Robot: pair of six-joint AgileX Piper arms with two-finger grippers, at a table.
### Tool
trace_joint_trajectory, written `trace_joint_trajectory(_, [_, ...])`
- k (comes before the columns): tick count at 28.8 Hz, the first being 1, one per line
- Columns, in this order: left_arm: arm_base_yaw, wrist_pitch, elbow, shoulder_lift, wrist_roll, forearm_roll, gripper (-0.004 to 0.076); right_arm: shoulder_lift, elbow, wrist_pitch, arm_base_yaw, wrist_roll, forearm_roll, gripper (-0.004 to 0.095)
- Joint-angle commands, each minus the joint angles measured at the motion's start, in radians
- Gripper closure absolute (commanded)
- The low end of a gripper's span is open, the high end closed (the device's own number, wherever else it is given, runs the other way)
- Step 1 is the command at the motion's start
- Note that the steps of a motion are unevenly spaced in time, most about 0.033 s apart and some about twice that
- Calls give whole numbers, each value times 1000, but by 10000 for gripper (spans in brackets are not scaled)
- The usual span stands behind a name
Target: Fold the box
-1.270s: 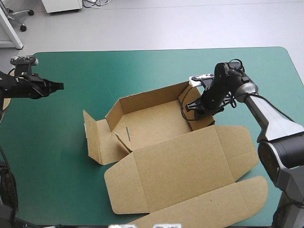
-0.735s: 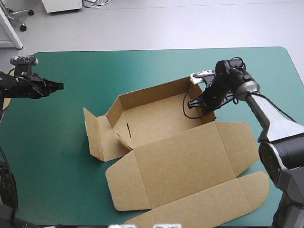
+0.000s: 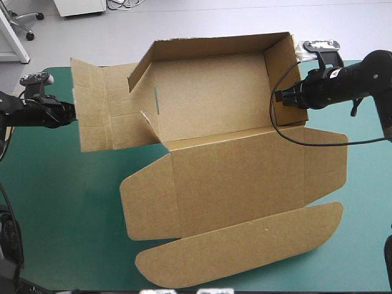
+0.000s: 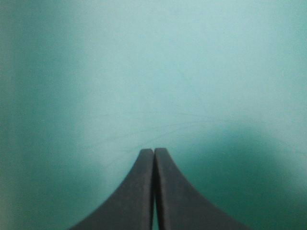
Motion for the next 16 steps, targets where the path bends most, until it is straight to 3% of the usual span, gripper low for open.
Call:
trace_joint_trajectory(1, [2, 46, -32, -5, 45, -180, 728, -61, -33, 1, -11, -29, 134, 941])
trace_joint_trajectory(4, [2, 113, -32, 21, 88, -287, 728, -66, -34, 1, -9, -44, 190, 939])
trace_joint_trajectory(16, [1, 274, -32, 32, 185, -549, 729, -26, -34, -55, -9, -48, 185, 939])
